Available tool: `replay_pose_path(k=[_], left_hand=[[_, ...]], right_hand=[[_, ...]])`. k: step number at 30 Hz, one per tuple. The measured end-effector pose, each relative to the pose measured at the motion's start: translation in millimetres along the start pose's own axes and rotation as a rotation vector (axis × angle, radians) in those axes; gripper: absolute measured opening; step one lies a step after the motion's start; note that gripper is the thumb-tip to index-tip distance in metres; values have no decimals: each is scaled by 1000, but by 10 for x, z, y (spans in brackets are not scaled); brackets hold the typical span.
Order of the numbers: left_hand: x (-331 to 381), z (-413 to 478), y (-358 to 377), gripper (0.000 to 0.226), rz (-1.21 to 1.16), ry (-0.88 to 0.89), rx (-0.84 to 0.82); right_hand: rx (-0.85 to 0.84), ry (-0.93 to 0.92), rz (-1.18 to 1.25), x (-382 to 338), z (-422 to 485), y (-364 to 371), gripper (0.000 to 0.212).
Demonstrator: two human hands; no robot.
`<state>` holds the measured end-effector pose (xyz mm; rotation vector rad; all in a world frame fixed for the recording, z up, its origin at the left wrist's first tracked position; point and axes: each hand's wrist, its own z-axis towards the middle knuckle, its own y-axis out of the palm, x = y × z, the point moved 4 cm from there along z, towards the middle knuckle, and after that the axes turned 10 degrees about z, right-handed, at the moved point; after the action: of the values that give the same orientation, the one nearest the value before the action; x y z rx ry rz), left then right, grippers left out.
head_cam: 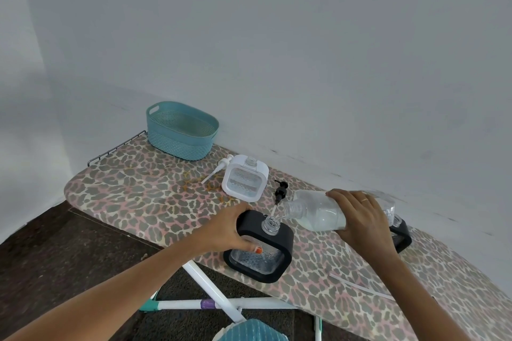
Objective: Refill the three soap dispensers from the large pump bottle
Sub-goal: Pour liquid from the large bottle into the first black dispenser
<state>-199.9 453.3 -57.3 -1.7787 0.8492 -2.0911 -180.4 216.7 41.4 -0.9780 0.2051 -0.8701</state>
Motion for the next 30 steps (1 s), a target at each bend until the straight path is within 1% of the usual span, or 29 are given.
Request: replay_pose_path(k=[7, 12, 18, 30], left_hand=[[-23, 21, 26, 73, -17, -14, -11], [-16, 26, 44, 59, -7, -8, -13], [-36, 17, 51, 69, -42, -8, -17], [-56, 29, 85, 66, -69, 3, -13]], right_hand=[[13, 0, 4, 12, -6, -36, 85], [9, 1, 5, 11, -10, -40, 85], [0, 3, 0, 11, -13, -46, 88], [-4, -3, 0, 7, -7, -61, 87]])
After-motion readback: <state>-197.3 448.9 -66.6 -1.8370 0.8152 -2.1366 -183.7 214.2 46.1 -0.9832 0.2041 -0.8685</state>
